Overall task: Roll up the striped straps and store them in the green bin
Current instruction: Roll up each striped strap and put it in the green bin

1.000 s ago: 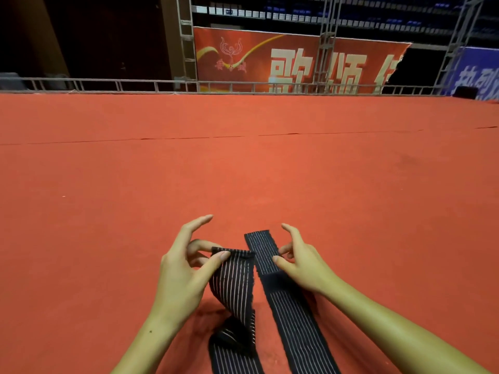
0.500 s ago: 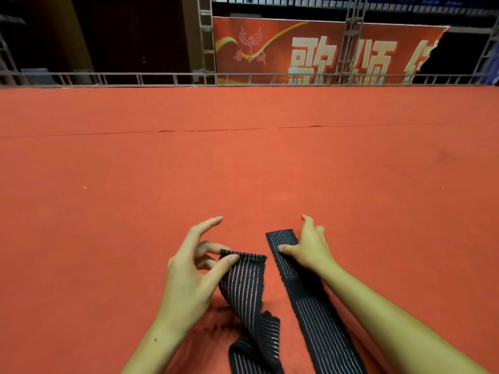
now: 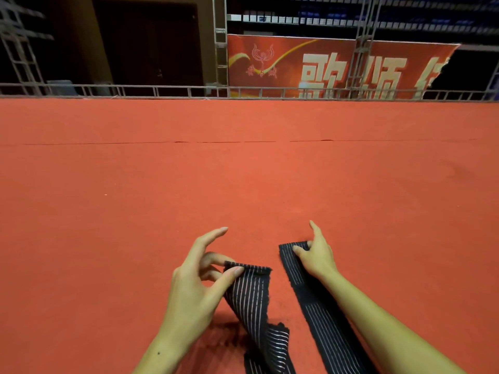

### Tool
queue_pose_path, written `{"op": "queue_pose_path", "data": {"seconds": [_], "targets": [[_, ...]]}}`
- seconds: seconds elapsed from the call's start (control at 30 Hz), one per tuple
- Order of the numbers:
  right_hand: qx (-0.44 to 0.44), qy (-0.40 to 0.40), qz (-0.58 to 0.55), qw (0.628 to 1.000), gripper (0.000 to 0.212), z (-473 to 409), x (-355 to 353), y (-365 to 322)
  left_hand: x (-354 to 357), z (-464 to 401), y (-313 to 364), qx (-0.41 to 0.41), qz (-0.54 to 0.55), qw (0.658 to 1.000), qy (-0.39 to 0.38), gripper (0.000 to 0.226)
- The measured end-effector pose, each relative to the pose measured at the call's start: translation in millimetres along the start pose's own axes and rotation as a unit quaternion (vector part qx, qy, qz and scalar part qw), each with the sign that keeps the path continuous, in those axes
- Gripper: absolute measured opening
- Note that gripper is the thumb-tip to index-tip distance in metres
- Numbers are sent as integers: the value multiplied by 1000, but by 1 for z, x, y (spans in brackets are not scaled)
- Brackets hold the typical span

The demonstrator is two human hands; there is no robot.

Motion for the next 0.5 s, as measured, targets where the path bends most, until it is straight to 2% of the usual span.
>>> {"op": "queue_pose_path", "data": {"seconds": [0.1,0.23,0.3,0.37,0.5], "targets": [[-36,-18,-79,996,96,7,-1,-17,-9,1,-4,-9,16,1000,4,66],[-93,-88,-196,972,90,47,-9,-70,-29,3,-8,-27,43,998,34,63],[-84,-123,-266,952,89,69,-16,-94,-39,4,-2,-37,69,996,39,61],[-72,-121,-326,935,85,91,-30,-118,-45,8,13,-41,105,993,20,59],[-55,-156,-464,870,79,146,-42,-166,-56,22,61,-28,175,984,-31,58]]}}
Point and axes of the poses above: each hand's wrist, its own z-axis away from the middle knuckle, its own x-axis out of the palm, y = z × x, the point moved 10 cm from there along -z, towards the middle knuckle, and after that the axes turned 14 degrees about -z, right-handed, at the moved point
